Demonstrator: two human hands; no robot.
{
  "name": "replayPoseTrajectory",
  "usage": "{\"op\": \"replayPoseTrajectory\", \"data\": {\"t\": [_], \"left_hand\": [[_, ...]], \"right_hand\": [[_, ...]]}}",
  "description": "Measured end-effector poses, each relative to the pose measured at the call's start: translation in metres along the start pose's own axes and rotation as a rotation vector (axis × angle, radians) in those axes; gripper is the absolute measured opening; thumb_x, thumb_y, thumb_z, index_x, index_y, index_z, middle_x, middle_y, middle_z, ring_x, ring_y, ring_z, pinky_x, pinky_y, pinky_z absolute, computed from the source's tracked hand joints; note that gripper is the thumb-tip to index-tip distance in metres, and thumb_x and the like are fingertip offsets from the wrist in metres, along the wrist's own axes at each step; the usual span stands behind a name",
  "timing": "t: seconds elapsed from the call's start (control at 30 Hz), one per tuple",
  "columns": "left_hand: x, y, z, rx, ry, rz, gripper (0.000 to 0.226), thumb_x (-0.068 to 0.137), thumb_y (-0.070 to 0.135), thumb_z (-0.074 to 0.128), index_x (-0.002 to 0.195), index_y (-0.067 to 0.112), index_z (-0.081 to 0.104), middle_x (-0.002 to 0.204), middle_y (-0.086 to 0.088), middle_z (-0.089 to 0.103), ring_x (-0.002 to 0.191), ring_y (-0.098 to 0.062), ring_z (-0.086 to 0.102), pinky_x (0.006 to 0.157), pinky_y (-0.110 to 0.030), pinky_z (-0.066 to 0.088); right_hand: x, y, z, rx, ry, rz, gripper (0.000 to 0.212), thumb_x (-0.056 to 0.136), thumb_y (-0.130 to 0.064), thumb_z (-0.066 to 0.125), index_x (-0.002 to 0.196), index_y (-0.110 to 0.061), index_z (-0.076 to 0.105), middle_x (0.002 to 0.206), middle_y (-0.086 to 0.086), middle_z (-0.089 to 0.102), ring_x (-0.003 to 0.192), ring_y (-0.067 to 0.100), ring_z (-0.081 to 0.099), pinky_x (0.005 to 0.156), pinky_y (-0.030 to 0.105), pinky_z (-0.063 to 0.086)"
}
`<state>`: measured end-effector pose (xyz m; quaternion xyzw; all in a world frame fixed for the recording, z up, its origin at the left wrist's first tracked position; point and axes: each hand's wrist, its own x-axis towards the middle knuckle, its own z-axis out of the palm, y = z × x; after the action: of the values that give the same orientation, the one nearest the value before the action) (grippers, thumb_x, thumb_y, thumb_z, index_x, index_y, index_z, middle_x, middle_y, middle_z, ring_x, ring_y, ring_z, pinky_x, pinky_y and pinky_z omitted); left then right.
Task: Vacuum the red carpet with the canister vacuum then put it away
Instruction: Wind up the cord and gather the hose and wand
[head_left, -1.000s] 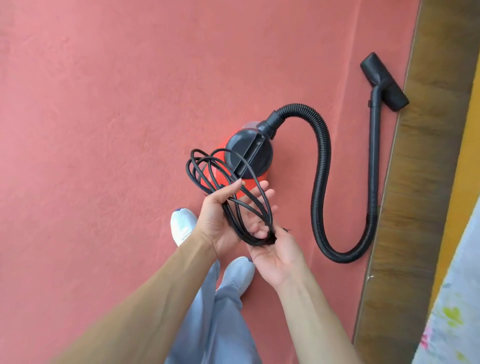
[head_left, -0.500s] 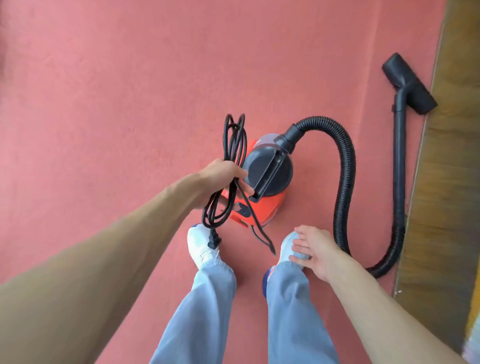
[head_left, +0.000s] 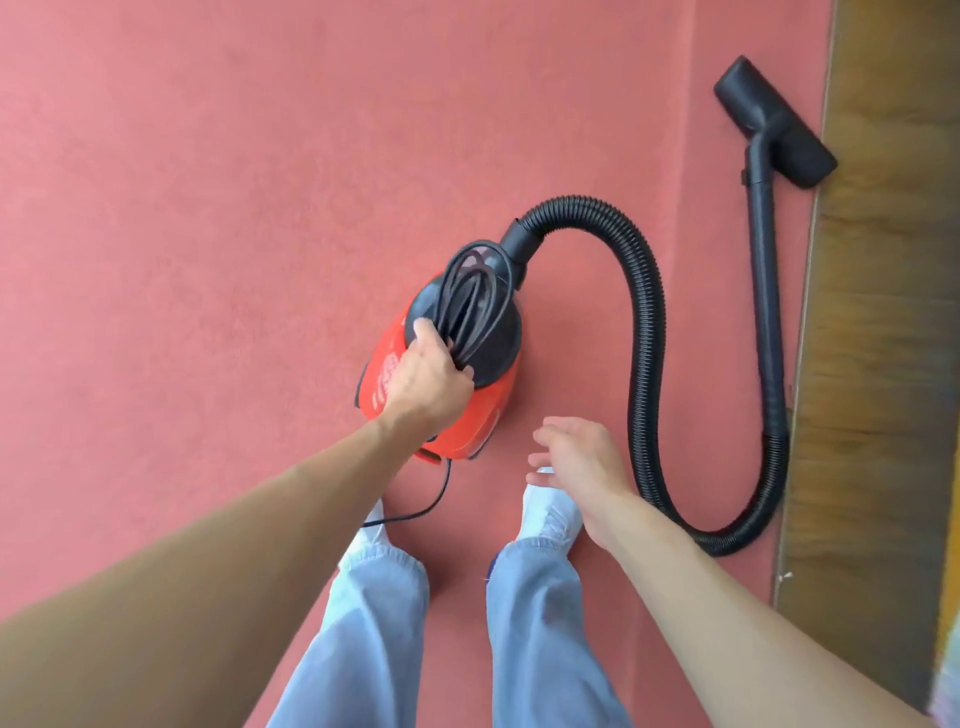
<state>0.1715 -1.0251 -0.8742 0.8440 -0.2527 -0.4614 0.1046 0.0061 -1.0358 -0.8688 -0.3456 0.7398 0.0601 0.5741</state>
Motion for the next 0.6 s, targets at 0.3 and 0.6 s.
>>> {"op": "replayPoseTrajectory", "data": {"t": [0.3,0.6], "left_hand": [[0.017,-0.005,0.01,-0.316,0.061,-0.129,0.045,0.086,0.032,0.071,0.118,0.015,0.044,0.1,-0.007,0.067,0.088,-0.029,0.066,0.078,-0.042,0.056],[0.039,-0.013,0.019,-0.181,0.03,-0.039,0.037,0.079,0.022,0.076,0.108,0.014,0.054,0.079,-0.004,0.07,0.074,-0.026,0.069,0.069,-0.04,0.057]], "right_hand": [[0.032,0.047,-0.029,-0.161,0.216,-0.03,0.039,0.085,-0.015,0.055,0.124,-0.013,0.058,0.116,0.006,0.064,0.111,0.026,0.06,0.102,0.035,0.043],[0.098,0.065,-0.086,-0.31,0.395,0.08,0.073,0.084,-0.017,0.07,0.148,-0.012,0.034,0.145,0.014,0.033,0.133,0.033,0.037,0.105,0.042,0.036]]}}
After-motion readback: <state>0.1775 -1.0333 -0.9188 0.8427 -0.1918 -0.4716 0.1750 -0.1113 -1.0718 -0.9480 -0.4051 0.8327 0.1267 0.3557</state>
